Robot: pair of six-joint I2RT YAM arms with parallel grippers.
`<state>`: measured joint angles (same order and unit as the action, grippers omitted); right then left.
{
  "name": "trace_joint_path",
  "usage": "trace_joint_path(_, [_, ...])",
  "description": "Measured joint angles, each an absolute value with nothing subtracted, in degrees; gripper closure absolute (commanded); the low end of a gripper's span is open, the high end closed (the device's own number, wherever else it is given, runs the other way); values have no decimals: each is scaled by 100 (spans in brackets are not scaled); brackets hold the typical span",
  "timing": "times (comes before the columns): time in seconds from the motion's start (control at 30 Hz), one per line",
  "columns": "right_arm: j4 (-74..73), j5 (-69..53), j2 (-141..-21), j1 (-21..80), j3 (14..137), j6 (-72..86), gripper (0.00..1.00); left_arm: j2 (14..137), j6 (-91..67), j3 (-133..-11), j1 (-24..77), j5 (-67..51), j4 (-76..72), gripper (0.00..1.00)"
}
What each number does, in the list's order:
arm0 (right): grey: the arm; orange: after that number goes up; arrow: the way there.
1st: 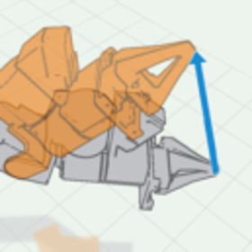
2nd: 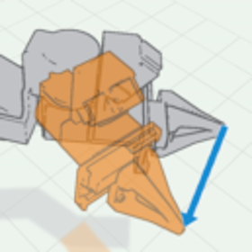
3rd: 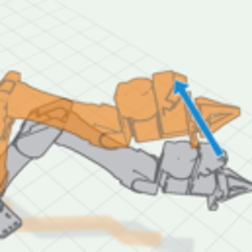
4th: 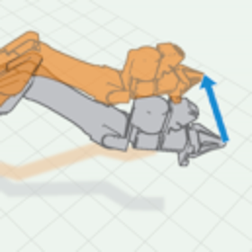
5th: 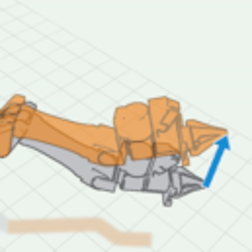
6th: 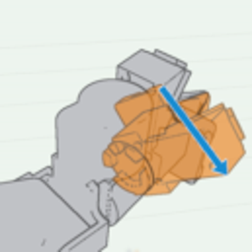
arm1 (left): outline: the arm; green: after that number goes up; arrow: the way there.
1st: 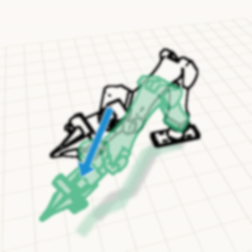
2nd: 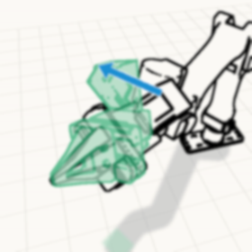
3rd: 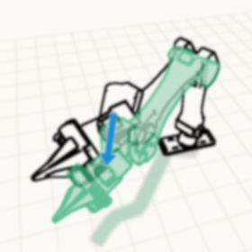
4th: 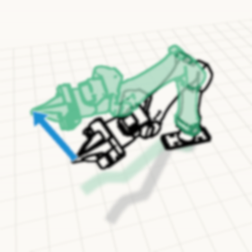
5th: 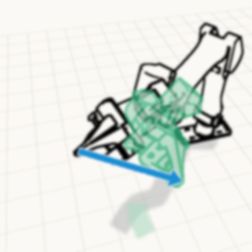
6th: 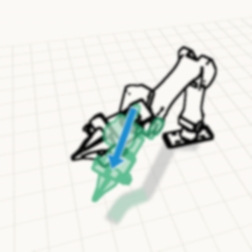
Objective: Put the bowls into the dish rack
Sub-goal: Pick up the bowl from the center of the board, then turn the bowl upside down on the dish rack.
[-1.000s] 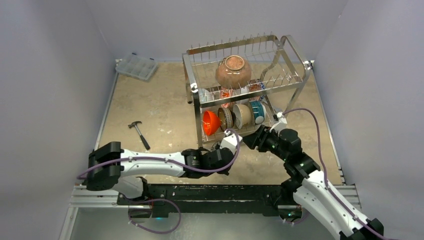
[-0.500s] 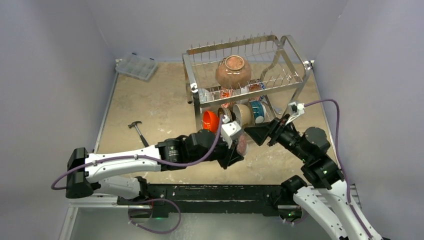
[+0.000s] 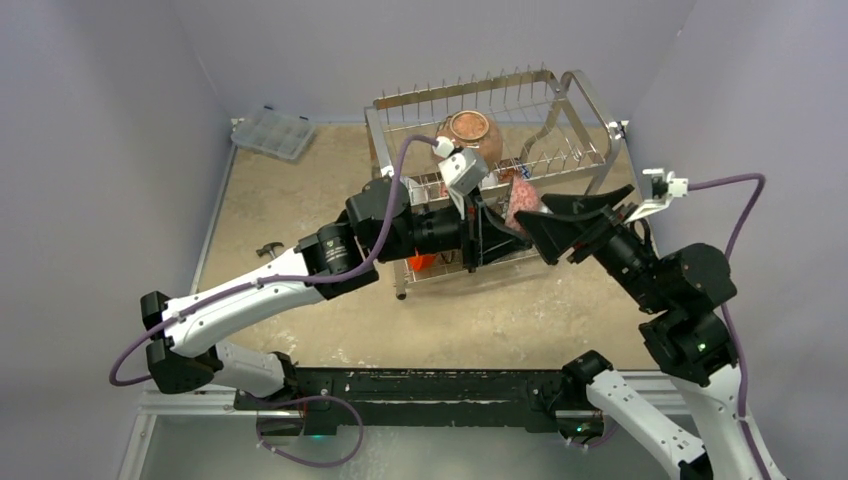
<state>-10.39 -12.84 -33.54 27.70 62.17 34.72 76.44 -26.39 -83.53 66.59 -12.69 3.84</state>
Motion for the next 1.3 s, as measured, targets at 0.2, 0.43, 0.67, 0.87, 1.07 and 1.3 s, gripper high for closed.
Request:
trace_joint_path(0.2, [-1199,-497,-3680,2770,7004,3105,4,8176,-2891,-9312,6324,-1472,248,100])
trace_joint_path(0.43, [-1426,528,-3964,2770,7725,2611,5,8807,-3363,-10440,5719,-1640,49,100])
trace_joint_path(0.67, [-1385,976,-4344,2770,8123,2187,7,9574,-4132,-11312,5103,-1831,-178,100])
trace_joint_path(0.87, [-1374,1164,-4724,2770,8281,1813,8,10604,-4689,-12302,4873,-1852,-174,100])
trace_joint_path(1.07, [-1385,1310,-4995,2770,8381,1566,9,11502,-5273,-12978,4869,-1844,-161,100])
trace_joint_path(1.3, [-1446,1271,-5349,2770,8600,1511,9,11813,-5747,-13030,4840,-1498,-5,100])
